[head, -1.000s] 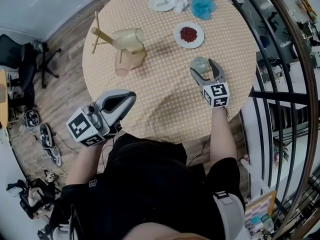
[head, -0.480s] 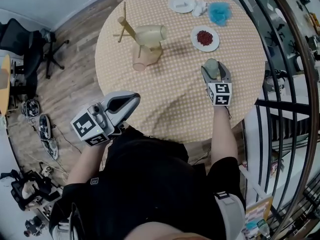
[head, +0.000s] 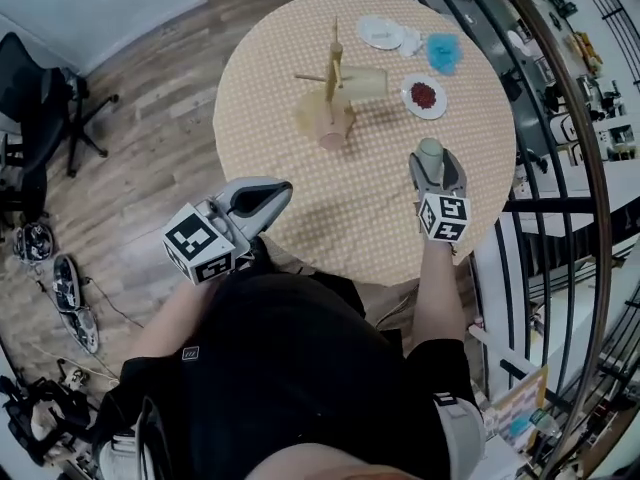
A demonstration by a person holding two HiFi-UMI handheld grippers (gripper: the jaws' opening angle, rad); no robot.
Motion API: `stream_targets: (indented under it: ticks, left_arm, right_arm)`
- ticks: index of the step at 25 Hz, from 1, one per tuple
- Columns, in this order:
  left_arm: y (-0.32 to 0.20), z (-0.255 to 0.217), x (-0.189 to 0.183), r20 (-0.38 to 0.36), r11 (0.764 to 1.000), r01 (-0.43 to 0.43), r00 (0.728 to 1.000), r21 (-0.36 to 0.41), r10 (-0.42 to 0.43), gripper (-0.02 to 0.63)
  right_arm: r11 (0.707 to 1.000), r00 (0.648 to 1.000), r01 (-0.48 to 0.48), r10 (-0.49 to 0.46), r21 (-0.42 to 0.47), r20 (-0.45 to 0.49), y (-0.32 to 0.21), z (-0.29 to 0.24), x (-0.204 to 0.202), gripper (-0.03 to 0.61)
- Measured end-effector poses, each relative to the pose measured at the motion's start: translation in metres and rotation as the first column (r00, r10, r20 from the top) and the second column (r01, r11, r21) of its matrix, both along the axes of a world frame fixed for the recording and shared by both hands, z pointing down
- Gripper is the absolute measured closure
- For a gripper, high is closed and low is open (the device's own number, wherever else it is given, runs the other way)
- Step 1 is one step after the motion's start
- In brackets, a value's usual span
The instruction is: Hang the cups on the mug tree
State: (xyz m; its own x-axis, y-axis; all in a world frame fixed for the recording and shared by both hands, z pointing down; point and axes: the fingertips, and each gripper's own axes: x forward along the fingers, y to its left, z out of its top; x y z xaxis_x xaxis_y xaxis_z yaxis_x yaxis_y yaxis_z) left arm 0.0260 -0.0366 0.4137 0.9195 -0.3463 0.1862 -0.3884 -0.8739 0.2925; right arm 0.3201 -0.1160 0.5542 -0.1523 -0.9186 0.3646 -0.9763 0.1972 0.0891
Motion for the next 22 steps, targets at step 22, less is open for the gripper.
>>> stream_targets:
  ticks: [22]
  left_arm:
    - [-0.059, -0.029, -0.108, -0.061, 0.999, -0.005, 0.998, 0.032, 0.007, 0.607]
  right_arm:
    - [0.957, 0.997, 0.08, -0.082, 0.278, -0.003, 0.019, -0.183, -0.183, 0.249]
